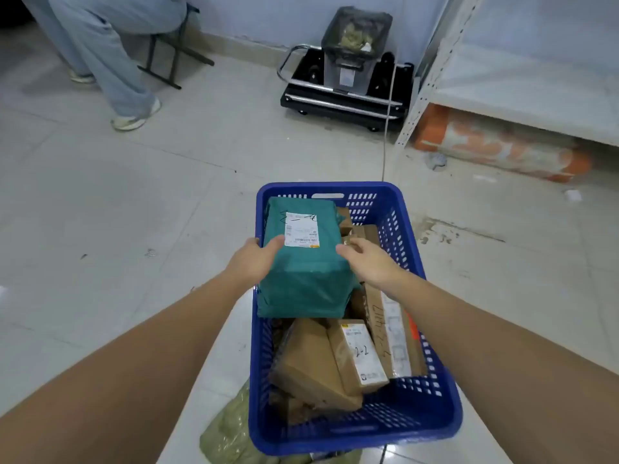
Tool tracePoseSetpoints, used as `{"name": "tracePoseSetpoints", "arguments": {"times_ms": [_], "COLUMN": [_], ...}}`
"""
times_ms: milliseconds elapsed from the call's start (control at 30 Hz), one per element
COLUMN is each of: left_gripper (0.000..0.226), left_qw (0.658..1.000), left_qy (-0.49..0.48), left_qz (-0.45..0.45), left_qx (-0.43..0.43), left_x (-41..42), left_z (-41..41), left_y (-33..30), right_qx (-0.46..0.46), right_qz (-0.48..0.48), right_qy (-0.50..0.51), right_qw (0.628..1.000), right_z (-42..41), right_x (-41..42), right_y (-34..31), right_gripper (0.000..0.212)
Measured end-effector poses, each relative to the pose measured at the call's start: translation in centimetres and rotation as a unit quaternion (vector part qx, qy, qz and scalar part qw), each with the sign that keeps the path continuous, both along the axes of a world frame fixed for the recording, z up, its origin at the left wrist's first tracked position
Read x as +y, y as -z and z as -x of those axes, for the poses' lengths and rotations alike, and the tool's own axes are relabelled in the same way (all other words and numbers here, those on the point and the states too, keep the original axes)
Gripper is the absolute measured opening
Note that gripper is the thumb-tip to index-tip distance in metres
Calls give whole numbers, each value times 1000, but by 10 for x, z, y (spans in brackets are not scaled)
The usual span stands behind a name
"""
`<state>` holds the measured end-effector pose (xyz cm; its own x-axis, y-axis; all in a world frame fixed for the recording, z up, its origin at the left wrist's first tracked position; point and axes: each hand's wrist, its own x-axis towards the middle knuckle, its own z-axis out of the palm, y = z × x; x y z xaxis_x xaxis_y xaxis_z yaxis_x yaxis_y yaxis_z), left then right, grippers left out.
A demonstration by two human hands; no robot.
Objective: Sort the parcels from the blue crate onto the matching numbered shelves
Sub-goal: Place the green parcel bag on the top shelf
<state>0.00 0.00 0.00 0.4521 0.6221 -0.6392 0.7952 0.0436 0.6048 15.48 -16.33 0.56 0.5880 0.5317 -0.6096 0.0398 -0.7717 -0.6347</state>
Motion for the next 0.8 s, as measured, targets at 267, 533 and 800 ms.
{"name": "tracePoseSetpoints", "arguments": {"times_ms": [267,533,800], "left_gripper": [55,49,45], "left_qw": [981,983,953], "left_qy": [-108,-75,10], "left_qz": [150,69,-54], "left_qx": [-61,-149,-298], "left_x": [-14,-55,-94], "left_z": [6,8,-7], "left_y": [57,-76,-365], "right_qx": [238,200,124], "right_qz": [-57,-150,-309], "right_qy": [199,179,168], "right_qw": [949,952,928], "right_z": [21,22,13], "right_x": [14,-31,-83], "right_y": [63,-60,-359], "right_gripper": [38,47,39]}}
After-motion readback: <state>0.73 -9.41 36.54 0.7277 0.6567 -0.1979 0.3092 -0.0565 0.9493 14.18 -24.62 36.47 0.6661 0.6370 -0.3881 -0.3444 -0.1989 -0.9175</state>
